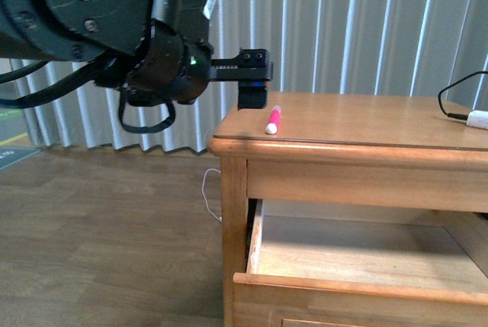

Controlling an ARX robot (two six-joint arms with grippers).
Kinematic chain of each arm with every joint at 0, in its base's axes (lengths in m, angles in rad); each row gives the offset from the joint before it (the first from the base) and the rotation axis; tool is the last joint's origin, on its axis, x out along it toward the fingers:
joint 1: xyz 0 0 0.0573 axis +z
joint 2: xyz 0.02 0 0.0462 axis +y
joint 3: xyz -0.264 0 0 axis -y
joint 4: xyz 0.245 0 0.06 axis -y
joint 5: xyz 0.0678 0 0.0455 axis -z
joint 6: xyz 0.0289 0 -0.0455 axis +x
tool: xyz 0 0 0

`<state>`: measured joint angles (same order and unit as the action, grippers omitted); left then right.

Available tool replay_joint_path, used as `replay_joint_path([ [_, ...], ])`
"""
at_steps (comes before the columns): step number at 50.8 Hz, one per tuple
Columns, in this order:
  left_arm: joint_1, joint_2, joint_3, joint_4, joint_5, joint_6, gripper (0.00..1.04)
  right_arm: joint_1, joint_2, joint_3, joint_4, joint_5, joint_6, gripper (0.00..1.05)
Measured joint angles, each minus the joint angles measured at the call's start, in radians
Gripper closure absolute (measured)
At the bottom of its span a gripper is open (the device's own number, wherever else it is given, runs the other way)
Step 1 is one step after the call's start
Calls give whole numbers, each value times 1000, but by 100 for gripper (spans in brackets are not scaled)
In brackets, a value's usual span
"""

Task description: Place pink marker in drawer with both arms

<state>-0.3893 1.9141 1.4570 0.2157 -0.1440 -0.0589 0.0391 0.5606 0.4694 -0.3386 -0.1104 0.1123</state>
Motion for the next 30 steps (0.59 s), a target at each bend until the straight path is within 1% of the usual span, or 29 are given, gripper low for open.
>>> replay_joint_path([
  [9, -27, 118, 166, -87, 10, 8, 6, 0, 0, 0, 0, 0, 0, 9],
  [20, -51, 223, 313, -181, 29, 23, 6, 0, 0, 0, 0, 0, 0, 9],
  [26, -61, 248, 352, -220, 7, 32, 6, 0, 0, 0, 0, 0, 0, 9],
  [30, -68, 257, 366, -230, 10, 34, 6, 0, 0, 0, 0, 0, 0, 9],
])
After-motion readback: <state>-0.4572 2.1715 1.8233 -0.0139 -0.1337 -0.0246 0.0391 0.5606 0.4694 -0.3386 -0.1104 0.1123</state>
